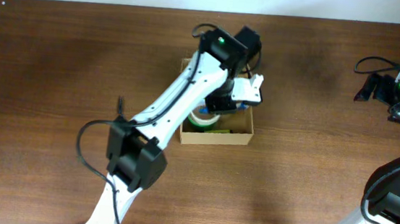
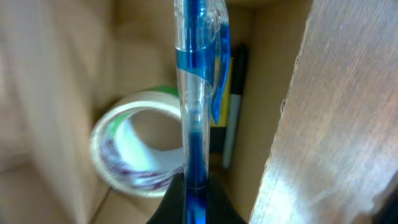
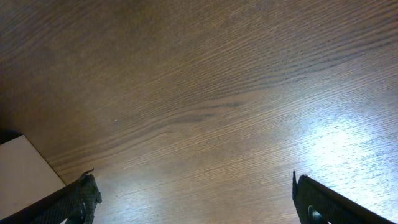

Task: Pack container
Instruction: 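Carry the blue pen with the left gripper and drop it into the box, then move the left gripper back to the dark pen and grasp it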

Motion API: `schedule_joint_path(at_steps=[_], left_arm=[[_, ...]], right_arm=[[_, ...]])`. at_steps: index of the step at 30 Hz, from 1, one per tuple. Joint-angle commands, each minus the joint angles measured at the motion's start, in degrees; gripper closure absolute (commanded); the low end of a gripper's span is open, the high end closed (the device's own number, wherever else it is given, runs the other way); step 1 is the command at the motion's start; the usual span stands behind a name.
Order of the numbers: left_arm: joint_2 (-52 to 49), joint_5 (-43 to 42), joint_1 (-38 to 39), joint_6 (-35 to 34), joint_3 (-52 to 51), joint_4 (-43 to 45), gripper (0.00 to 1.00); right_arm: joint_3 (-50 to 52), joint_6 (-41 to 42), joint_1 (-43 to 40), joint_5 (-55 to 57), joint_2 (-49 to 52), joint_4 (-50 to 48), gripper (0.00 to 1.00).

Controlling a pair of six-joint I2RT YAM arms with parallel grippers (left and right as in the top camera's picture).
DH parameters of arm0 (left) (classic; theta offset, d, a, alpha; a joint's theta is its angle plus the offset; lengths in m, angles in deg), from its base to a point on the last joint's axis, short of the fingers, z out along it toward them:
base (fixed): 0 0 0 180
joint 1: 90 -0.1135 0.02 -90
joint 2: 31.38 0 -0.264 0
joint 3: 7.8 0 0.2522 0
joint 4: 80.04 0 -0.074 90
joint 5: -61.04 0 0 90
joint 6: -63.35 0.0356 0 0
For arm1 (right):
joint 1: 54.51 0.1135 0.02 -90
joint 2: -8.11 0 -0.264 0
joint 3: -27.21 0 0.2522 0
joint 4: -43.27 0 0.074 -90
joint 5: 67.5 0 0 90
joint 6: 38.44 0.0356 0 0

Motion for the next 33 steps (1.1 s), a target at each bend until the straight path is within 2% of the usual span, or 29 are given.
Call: schedule_joint_path(at_steps=[1, 17, 18, 19, 20, 21, 22, 28, 31, 33], left_arm=[[-1.77, -2.71, 0.26, -0.52, 0.13, -1.49, 0.99], [-2.27, -2.95, 0.74, 1.01, -10.32, 0.76, 0.98], [-2.16, -2.78, 0.87, 0.98, -10.29, 0.72, 0.88], [-1.86, -2.49, 0.96, 0.83, -10.29, 0.7, 0.74], [-1.25, -1.66, 1.03, -0.07, -10.29, 0.79, 0.48], [-0.63, -0.9, 1.03, -0.7, -10.29, 0.94, 0.36], [0.7, 0.15, 1.03, -1.55, -10.29, 1.2, 0.34], [13.44, 7.15, -1.09, -7.74, -10.29, 3.67, 0.34], [19.63, 8.68, -4.15, -11.89, -10.54, 6.05, 0.44], [24.22, 8.74, -8.11, -14.69, -11.96, 8.33, 0.46]], right_arm=[[-0.17, 0.44, 0.28, -0.72, 0.0, 0.02, 0.01], [-0.17, 0.44, 0.28, -0.72, 0.0, 0.02, 0.01], [-0.17, 0.44, 0.28, -0.72, 0.0, 0.02, 0.01], [-0.17, 0.44, 0.28, -0.72, 0.0, 0.02, 0.01], [-0.17, 0.44, 0.28, -0.72, 0.0, 0.02, 0.01], [-0.17, 0.44, 0.28, -0.72, 0.0, 0.02, 0.01], [-0.17, 0.44, 0.28, -0.72, 0.0, 0.02, 0.01], [-0.17, 0.44, 0.28, -0.72, 0.0, 0.02, 0.01], [-0.17, 0.44, 0.28, -0.72, 0.0, 0.02, 0.01], [-0.17, 0.44, 0.28, -0.72, 0.0, 0.02, 0.01]])
